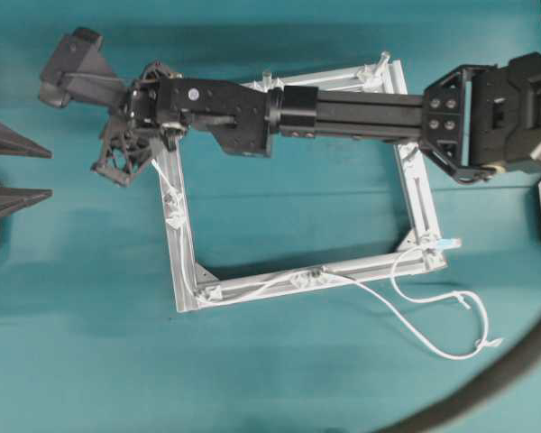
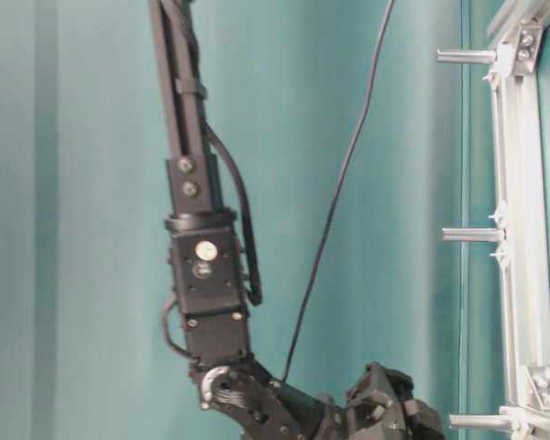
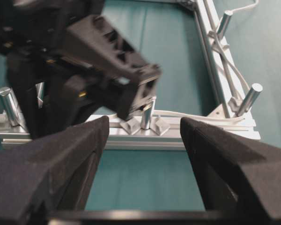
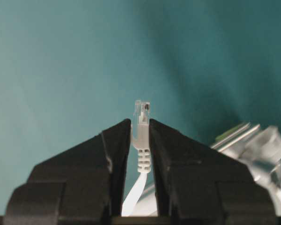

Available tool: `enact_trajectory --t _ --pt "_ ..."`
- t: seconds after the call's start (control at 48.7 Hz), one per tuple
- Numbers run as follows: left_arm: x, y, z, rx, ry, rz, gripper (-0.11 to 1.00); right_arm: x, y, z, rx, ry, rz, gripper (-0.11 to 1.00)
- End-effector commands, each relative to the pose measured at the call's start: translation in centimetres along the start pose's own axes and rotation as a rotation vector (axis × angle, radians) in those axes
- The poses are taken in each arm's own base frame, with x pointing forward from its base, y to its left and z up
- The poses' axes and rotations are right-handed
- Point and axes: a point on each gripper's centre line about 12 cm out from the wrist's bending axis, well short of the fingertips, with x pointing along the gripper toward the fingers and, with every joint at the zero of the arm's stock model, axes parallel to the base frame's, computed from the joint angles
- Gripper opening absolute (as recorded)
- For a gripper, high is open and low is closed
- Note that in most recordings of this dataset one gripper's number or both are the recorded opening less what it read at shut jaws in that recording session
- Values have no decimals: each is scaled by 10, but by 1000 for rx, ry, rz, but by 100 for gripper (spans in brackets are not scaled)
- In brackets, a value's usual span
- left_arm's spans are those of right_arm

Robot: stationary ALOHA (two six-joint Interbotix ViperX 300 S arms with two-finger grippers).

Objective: Move the cable alternately left and right between 8 pins so it hooks onto each one.

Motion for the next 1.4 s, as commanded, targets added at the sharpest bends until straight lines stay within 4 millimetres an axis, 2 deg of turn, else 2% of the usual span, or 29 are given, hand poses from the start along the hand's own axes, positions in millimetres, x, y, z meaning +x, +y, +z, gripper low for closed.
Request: enact_trajectory --t 0.0,0.164,0.534,0.801,0.965,1.233,1.376 --pt "0 0 4 5 -9 -1 74 -22 -2 25 -2 -92 3 16" --pt "0 0 4 3 -9 -1 74 -18 -14 35 -51 -185 -95 16" --pt "0 0 4 2 -9 -1 74 -16 -37 46 42 -308 -254 16" --pt "0 0 4 0 -8 -1 74 -8 -56 38 155 -291 -351 16" --pt "0 -1 4 2 -7 -2 74 -11 -62 37 199 -300 -394 16" --pt "0 0 4 0 -8 -1 74 -11 -69 26 282 -249 -466 16" --pt "0 -1 4 1 -9 -3 74 -19 -69 27 286 -249 -467 16"
